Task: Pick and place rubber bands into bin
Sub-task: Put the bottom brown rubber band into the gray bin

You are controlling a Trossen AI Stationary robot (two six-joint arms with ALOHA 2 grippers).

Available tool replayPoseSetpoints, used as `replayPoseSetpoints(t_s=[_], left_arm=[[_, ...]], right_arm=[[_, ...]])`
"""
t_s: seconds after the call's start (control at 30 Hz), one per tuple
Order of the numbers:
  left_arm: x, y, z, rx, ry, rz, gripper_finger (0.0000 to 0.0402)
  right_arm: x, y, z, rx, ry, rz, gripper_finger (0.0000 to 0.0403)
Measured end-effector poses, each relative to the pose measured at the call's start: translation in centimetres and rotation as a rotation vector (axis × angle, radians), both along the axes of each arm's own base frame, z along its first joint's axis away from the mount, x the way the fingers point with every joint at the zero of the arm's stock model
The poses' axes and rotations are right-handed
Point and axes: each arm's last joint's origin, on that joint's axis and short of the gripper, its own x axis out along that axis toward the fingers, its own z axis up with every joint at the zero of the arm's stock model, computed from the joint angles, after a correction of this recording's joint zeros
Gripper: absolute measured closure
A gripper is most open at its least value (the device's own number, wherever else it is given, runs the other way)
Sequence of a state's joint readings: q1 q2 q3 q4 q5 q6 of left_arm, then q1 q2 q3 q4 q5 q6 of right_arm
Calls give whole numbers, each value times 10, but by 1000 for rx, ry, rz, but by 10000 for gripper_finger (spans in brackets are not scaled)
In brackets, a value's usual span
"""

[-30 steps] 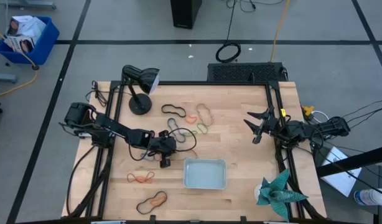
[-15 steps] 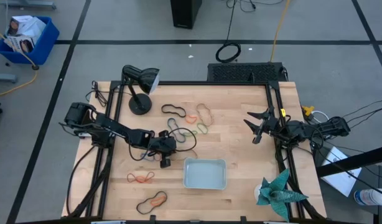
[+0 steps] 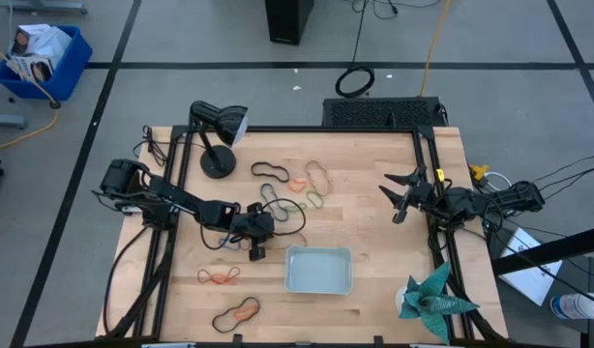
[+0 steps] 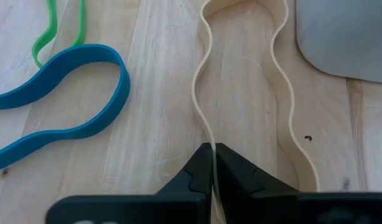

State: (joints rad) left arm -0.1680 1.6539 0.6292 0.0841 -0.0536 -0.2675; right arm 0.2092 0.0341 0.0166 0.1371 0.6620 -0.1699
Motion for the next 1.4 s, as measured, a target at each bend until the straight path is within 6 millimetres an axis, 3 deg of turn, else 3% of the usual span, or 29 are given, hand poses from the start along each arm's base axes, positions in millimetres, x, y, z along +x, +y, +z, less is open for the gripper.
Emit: replayPoseSetpoints(t_s=[0.23,0.47,1.4], left_arm=[[0,0,0,1,0,-1,395],[0,0,0,0,-6,-1,370],[2,0,1,-24,-27,26,366]], right_arm=[[0,0,0,-2,1,0,234],[0,0,0,-2,1,0,234],[0,0,1,-1,-7,0,234]])
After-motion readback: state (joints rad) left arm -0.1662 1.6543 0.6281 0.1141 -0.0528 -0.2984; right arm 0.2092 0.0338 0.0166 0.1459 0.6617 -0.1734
